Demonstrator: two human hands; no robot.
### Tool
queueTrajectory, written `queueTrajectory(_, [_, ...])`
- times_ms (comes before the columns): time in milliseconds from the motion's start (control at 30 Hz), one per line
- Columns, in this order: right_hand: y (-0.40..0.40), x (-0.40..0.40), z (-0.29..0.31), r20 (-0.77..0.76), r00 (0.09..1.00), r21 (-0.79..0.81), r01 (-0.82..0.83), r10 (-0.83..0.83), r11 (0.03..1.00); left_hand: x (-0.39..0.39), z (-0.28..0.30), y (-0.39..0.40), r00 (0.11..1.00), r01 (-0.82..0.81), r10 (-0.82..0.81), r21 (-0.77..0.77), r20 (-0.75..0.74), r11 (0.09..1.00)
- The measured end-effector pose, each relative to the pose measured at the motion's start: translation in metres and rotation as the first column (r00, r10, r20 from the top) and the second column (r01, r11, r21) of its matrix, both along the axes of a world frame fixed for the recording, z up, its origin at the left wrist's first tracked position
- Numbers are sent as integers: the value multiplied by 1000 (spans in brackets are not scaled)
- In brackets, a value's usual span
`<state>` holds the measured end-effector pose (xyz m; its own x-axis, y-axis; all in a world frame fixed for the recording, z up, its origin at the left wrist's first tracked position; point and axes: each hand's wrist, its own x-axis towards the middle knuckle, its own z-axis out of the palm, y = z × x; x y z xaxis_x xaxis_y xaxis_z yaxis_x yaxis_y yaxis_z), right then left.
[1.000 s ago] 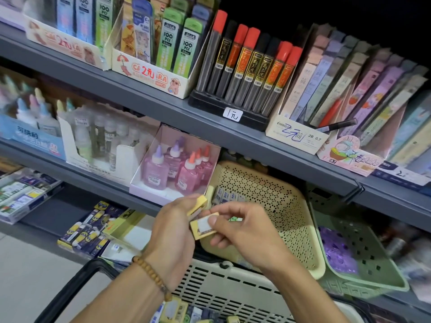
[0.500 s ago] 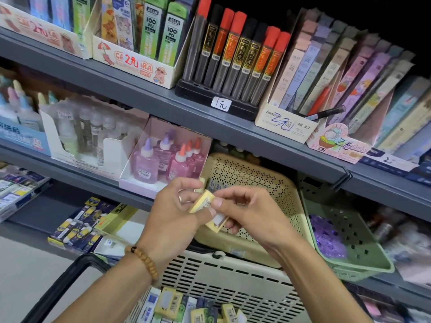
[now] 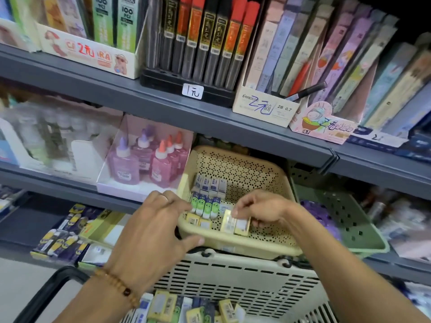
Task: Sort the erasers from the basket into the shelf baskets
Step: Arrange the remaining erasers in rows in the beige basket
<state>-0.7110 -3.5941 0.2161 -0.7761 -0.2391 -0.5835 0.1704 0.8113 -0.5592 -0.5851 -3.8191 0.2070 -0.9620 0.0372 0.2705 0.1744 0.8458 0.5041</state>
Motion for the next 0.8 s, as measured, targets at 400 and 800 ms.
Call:
queueTrajectory(400, [-27, 13, -19, -221, 911, 251, -292, 348, 923, -3, -14, 3, 993, -65, 65, -3, -101, 998])
queueTrajectory(800, [-13, 71, 22, -582, 750, -321, 145, -315, 936, 11, -9, 18, 989, -114, 134, 268, -61, 957])
